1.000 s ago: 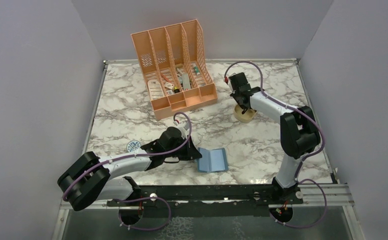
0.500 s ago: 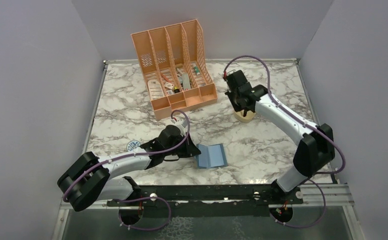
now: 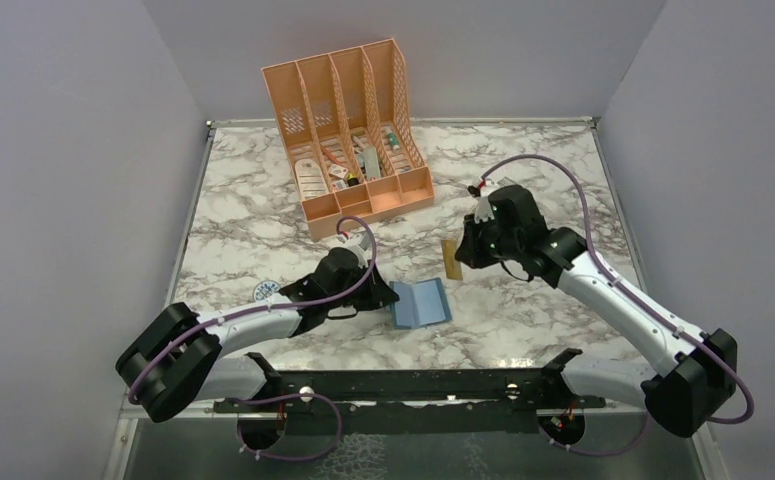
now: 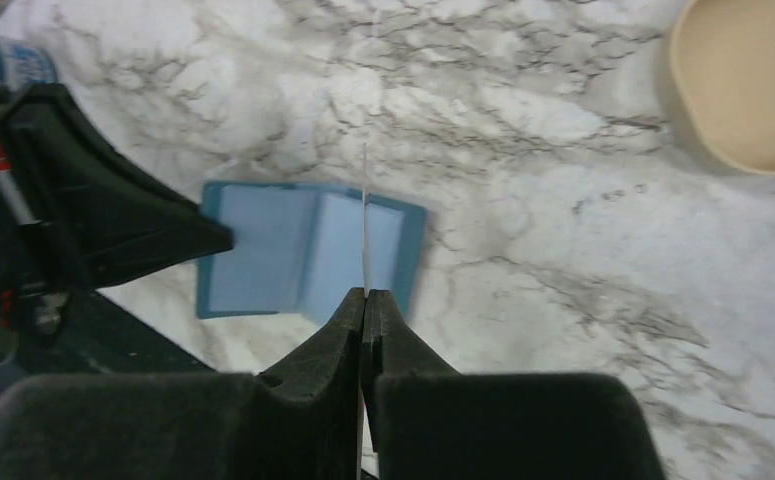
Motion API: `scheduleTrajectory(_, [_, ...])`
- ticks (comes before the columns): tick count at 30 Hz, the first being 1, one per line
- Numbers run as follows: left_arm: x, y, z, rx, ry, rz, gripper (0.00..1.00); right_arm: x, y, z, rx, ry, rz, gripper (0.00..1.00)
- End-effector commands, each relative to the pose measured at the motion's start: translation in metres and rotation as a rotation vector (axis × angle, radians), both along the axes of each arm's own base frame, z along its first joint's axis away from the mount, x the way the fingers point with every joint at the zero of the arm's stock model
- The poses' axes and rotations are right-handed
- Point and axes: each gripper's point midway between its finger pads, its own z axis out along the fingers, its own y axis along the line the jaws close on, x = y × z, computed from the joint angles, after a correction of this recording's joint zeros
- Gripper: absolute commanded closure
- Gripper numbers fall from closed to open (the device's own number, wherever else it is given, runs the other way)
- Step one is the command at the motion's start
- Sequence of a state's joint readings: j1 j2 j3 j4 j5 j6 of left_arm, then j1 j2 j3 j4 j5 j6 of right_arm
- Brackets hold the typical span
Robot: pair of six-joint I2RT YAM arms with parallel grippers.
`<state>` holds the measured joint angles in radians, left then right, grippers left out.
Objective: Put the credit cards into the card holder
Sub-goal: Insert the credit card into the card holder.
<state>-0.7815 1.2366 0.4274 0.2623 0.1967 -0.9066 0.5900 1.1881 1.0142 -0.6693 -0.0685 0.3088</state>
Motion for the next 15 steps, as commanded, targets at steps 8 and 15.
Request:
scheduleTrajectory(8, [0.009, 0.010, -0.009, 0.057, -0.044, 0.023, 0.78, -0.046, 0.058, -0.027, 0.417, 0.218, 0.073, 0.99])
scheduleTrajectory(15, [0.010, 0.021, -0.018, 0.120, -0.052, 0.039, 0.69, -0.047, 0.061, -0.071, 0.404, 0.289, 0.049, 0.99])
